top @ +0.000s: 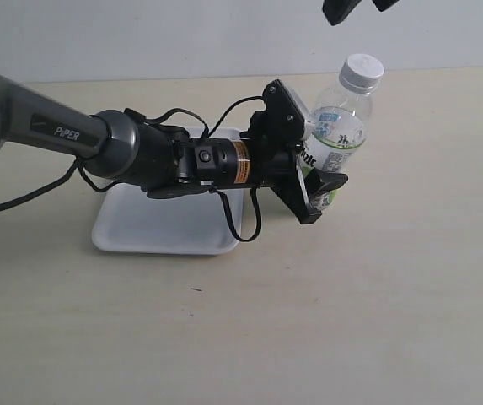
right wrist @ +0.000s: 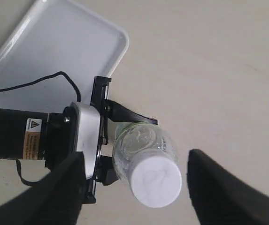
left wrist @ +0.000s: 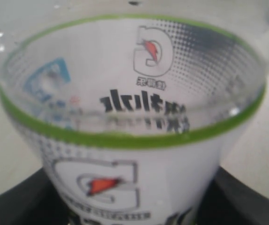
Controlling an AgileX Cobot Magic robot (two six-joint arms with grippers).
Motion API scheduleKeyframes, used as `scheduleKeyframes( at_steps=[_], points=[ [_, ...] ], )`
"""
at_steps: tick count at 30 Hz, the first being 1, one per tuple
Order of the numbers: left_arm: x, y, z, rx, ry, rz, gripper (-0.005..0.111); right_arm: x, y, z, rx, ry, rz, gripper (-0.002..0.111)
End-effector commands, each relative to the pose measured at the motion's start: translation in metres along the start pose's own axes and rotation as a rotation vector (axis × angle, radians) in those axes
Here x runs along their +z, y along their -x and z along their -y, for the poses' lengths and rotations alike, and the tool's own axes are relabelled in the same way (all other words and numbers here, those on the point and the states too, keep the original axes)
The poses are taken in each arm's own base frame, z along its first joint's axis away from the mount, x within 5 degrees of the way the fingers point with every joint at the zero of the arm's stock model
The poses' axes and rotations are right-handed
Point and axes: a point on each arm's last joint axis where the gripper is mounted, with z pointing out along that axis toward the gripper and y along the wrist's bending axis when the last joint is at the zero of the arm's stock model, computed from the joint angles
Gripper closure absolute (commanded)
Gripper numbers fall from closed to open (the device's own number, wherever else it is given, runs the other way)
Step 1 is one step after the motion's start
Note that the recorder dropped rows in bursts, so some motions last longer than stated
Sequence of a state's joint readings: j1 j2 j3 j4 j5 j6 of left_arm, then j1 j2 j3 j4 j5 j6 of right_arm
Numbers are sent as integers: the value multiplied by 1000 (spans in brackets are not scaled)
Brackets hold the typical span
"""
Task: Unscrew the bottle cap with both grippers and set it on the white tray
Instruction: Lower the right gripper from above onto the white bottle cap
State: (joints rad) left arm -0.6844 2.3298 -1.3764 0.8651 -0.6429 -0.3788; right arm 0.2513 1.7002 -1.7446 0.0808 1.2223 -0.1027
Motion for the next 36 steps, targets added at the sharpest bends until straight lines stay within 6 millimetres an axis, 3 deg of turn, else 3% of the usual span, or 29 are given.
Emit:
scheduleKeyframes(
  at_steps=[1,5,23,36],
  points=[
    [0,-4,1,18,-1,-40,107,7,-9,-1,-14,-7,-39,45],
    [0,-4,1,18,-1,-40,107,20,-19,-1,-3,7,-94,45],
    [0,-6,1,26,3,-66,107,36,-19,6,-28,-61,-144,45],
    [0,-6,1,28,2,-66,107,37,-19,6,-54,-59,-145,49]
  ],
)
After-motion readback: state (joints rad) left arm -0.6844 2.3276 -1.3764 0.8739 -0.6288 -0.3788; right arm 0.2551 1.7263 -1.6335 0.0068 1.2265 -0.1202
